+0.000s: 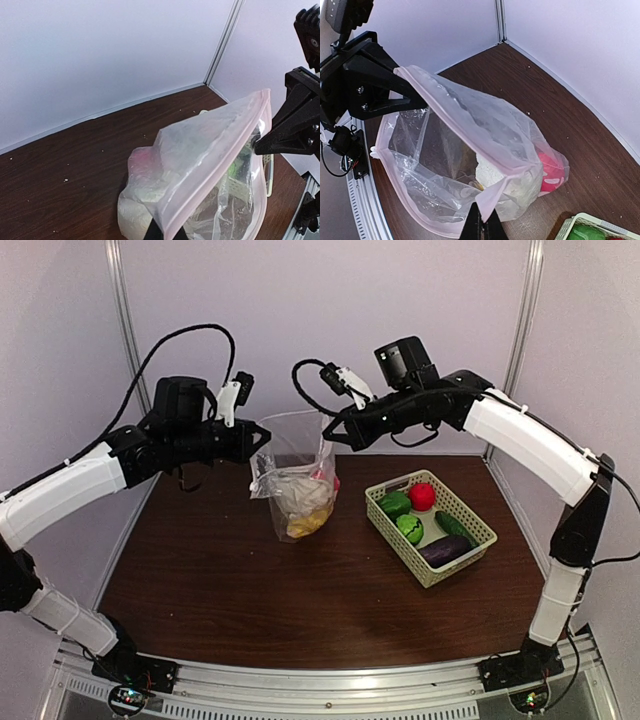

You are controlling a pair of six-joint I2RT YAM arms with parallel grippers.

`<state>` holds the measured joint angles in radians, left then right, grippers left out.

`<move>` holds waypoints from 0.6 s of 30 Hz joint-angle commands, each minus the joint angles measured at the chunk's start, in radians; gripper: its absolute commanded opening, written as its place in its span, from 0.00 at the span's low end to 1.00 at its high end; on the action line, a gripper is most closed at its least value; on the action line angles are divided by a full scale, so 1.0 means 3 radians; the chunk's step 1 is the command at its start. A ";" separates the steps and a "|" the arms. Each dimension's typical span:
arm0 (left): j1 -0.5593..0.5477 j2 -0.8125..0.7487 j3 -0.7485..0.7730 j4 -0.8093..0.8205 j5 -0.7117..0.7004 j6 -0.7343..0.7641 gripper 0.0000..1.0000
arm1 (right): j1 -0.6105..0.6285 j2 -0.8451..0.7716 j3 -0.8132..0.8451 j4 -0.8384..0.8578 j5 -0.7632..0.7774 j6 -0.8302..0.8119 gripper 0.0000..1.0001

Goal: Place the food in the zip-top bag and seal the zipper
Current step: Adjust the zipper food storage bag at the center of the board.

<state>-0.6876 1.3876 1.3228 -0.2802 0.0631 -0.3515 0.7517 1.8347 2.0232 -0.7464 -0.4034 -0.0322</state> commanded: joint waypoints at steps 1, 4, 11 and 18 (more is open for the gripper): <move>-0.0061 -0.0040 0.0206 -0.0121 -0.0272 0.0111 0.00 | -0.0044 0.0000 0.0138 -0.0137 -0.0025 -0.0120 0.00; -0.0056 -0.0099 0.0049 0.0168 -0.0628 0.0226 0.00 | -0.0036 0.0055 0.0141 -0.0122 0.0042 -0.0121 0.00; -0.0055 0.0061 0.0515 -0.0124 -0.0860 0.0501 0.00 | -0.0041 0.0181 0.0281 -0.0144 -0.0038 -0.0145 0.00; -0.0054 0.0028 0.0079 0.0228 -0.0636 0.0461 0.00 | -0.0044 0.0187 0.0226 -0.0153 -0.0264 -0.0119 0.32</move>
<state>-0.7086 1.4002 1.4181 -0.3134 -0.1471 -0.2241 0.7448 1.8839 2.0884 -0.7822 -0.4320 -0.0715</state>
